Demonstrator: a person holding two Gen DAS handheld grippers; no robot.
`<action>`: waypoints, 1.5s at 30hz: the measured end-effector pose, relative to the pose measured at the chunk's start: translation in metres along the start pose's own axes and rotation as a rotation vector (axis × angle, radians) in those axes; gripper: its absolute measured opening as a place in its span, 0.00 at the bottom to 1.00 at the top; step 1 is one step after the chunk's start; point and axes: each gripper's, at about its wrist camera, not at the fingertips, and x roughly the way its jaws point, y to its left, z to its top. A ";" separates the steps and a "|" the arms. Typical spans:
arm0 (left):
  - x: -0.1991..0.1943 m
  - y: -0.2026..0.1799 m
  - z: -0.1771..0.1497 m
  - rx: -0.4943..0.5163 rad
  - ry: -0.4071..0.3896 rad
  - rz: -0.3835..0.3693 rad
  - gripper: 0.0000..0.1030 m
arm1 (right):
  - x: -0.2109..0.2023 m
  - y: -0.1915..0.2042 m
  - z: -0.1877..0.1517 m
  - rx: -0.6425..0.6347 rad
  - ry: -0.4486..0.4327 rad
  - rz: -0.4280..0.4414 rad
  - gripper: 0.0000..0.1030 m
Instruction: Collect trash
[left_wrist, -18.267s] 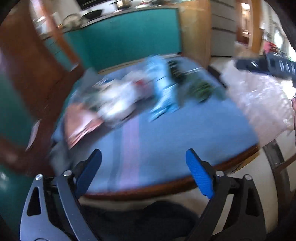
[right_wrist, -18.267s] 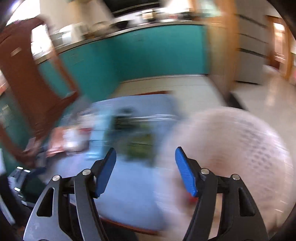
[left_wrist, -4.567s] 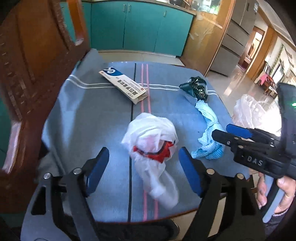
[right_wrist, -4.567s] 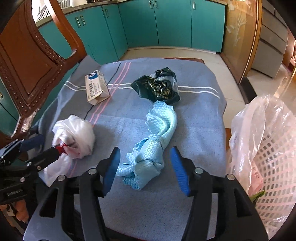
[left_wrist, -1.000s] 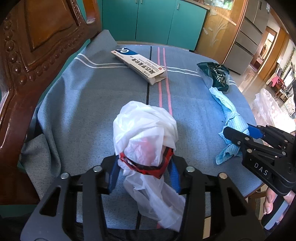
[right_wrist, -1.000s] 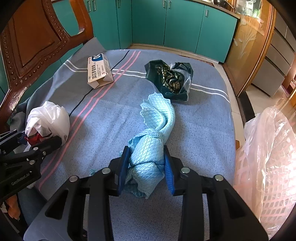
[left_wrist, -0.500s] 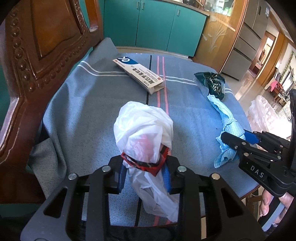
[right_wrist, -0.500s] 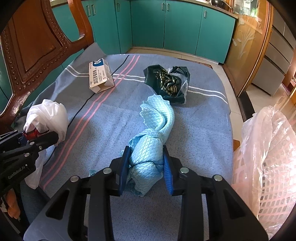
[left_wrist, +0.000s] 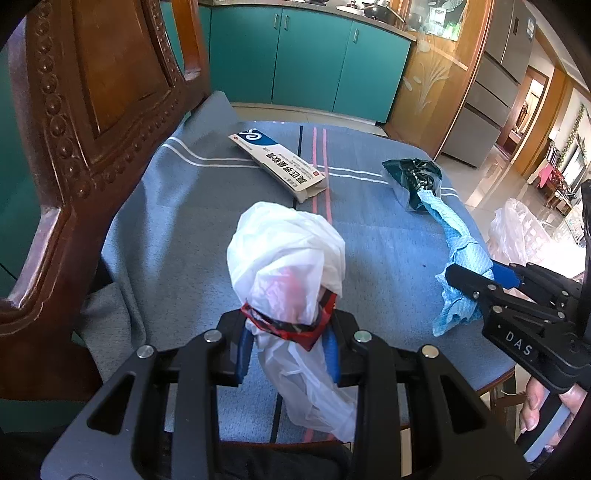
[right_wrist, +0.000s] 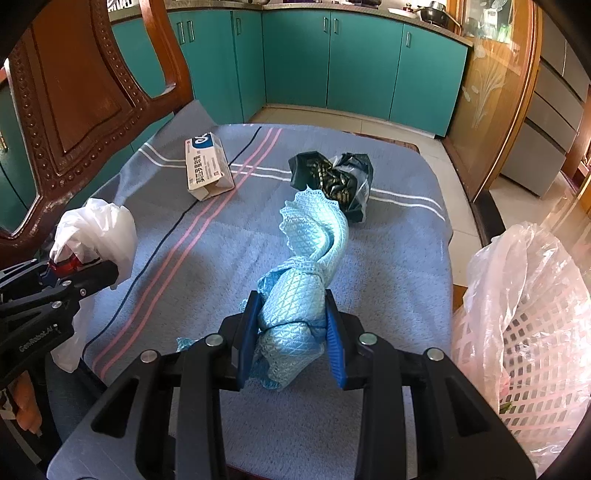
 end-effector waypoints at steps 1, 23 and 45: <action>0.000 0.000 0.000 0.000 -0.001 0.000 0.32 | -0.001 0.000 0.000 0.001 -0.001 0.000 0.33; -0.015 -0.013 0.002 0.030 -0.027 -0.001 0.32 | -0.015 -0.007 -0.002 0.023 -0.032 0.012 0.33; -0.014 -0.021 -0.001 0.042 -0.014 0.001 0.32 | -0.015 -0.010 -0.005 0.036 -0.029 0.020 0.33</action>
